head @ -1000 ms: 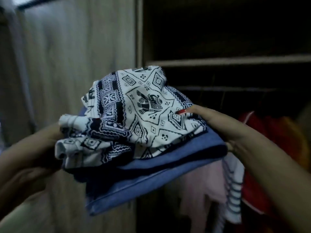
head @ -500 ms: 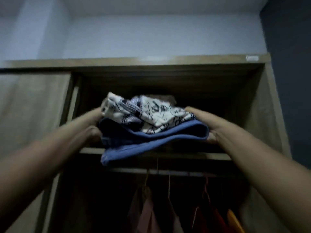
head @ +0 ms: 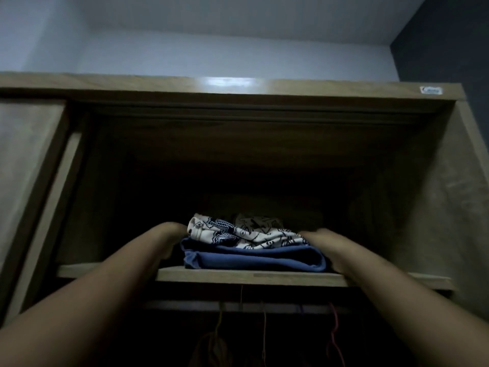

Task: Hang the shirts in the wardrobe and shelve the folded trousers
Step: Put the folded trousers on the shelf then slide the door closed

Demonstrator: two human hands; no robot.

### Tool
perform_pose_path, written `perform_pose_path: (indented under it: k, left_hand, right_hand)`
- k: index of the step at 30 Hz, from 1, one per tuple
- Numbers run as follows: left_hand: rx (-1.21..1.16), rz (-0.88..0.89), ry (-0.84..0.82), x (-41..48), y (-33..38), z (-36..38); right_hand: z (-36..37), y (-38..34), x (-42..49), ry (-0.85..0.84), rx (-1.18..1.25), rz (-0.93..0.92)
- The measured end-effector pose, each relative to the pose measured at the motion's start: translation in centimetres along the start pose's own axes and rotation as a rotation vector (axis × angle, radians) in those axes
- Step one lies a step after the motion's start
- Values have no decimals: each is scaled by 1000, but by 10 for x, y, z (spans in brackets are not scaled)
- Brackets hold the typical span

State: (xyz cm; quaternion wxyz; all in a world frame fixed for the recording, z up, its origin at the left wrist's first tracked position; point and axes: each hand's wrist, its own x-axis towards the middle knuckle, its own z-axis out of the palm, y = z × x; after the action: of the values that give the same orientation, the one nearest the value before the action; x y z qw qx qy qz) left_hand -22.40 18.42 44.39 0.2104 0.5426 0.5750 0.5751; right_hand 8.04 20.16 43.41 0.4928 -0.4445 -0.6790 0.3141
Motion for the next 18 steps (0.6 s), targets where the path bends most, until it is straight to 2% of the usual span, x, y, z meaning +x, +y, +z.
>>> perform_pose_path:
  k: [1, 4, 6, 7, 9, 11, 12, 18]
  left_hand:
    - [50, 12, 5, -6, 2, -2]
    - [-20, 269, 61, -33, 22, 5]
    - [-46, 386, 57, -52, 34, 14]
    - [23, 402, 26, -56, 34, 17]
    - [337, 419, -21, -69, 28, 25]
    - [636, 494, -18, -80, 20, 26]
    - [682, 497, -26, -83, 18, 24]
    - [570, 464, -56, -87, 15, 17]
  right_hand:
    - [-1, -1, 0, 39, -58, -16]
    - [-5, -2, -4, 177, -306, -151]
    - [-4, -6, -16, 125, -385, -315]
    - [-1, -8, -23, 63, -410, -388]
    - [5, -6, -33, -66, -536, -497]
    - [9, 1, -33, -97, -676, -559]
    - [10, 2, -32, -89, -714, -565]
    - [10, 2, -28, -86, -792, -560]
